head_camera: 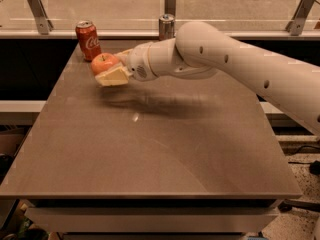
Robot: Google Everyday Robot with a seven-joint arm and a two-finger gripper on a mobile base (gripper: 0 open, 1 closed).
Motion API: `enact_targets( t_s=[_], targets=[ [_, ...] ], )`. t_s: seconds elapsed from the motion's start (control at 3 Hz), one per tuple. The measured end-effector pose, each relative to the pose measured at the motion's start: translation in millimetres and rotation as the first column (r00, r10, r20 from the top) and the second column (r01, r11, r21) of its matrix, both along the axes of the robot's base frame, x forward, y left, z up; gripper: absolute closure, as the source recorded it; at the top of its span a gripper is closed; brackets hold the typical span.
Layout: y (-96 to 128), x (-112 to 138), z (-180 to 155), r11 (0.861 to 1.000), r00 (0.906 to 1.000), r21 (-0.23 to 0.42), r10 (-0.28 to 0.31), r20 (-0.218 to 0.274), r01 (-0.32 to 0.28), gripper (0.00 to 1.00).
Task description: Move apple near coke can
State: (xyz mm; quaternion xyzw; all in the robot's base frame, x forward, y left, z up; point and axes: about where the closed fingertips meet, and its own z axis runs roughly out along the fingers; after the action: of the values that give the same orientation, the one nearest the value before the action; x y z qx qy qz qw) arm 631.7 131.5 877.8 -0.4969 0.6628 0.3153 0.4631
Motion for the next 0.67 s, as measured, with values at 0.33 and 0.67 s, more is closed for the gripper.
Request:
enact_targets(
  t_s=[0.33, 0.67],
  targets=[
    [-0.7, 13.4, 1.2, 0.999, 0.9986, -0.005, -0.041, 0.034, 0.042, 1.00],
    [1.0, 28.3, -6.0, 0.997, 0.9962, -0.016, -0.073, 0.048, 0.074, 1.00]
  ],
)
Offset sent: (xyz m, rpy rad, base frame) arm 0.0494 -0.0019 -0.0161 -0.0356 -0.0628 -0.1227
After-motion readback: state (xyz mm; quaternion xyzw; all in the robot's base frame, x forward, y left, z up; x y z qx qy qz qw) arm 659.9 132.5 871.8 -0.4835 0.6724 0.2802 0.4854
